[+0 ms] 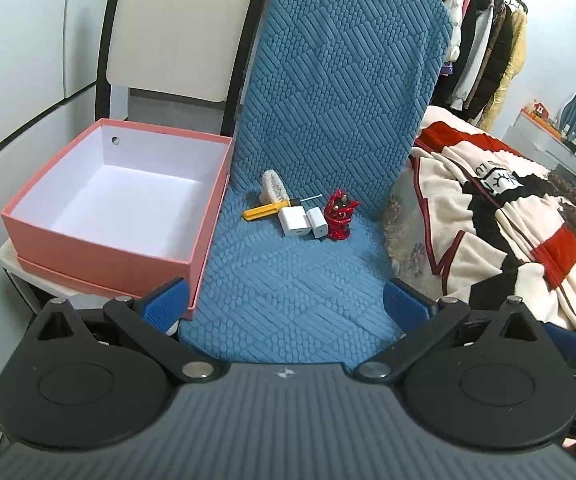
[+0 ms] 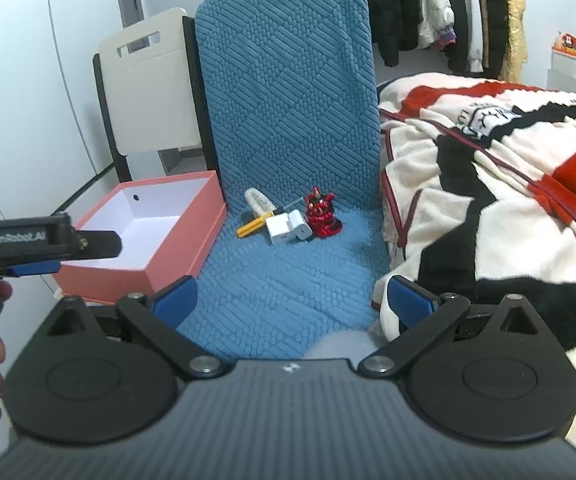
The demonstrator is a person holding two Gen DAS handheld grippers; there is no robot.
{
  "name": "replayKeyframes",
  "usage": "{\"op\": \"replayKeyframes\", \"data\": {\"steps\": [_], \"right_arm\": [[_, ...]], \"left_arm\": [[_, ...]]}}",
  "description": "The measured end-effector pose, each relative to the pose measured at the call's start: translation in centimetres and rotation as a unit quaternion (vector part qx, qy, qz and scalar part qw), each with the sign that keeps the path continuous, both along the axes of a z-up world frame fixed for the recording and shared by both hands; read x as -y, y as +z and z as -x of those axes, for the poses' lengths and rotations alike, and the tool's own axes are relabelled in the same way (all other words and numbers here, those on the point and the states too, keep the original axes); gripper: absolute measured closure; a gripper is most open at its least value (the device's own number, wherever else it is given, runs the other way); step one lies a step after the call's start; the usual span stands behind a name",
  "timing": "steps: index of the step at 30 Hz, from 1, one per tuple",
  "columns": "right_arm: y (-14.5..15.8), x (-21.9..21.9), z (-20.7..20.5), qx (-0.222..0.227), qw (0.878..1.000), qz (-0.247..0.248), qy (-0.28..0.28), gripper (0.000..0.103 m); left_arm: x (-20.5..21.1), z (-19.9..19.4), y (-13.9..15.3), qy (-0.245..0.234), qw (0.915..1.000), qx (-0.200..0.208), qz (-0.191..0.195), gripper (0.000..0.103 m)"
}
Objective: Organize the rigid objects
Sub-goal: 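Move both tools toward the white chargers on the blue seat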
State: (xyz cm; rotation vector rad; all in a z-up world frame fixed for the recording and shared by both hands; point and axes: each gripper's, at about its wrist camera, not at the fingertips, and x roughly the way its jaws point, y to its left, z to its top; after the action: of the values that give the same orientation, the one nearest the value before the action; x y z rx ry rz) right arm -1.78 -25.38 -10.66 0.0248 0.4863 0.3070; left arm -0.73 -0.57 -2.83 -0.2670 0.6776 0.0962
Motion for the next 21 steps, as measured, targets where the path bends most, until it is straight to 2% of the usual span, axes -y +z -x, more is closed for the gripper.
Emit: {"op": "replayKeyframes", "data": {"steps": [5,9,15,21], "right_arm": [[-0.3,0.5,-1.3,0.004,1.000,-0.006,0.008,0.000],[-0.5,0.1,-1.8,0.012,1.000,0.012,0.019,0.000],[-1.5,-0.5,-2.0,0.001,1.000,-0.007,0.021,0.000],[-1.5,-2.3,-2.5,0.005,1.000,-0.010,0.015,0.000]], "left_arm": [[1.0,-1.7,-0.3,0.002,0.9999,-0.010,-0.006,0.000],[1.3,-2.5,-0.4,0.000,1.0000,-0.003,-0.007,0.000],[0.7,-2.9,-0.9,-0.004,0.9999,-0.005,-0.010,0.000],[-1.6,-3.3,-1.3,-0.005,0.9999,0.005,0.008,0.000]]}}
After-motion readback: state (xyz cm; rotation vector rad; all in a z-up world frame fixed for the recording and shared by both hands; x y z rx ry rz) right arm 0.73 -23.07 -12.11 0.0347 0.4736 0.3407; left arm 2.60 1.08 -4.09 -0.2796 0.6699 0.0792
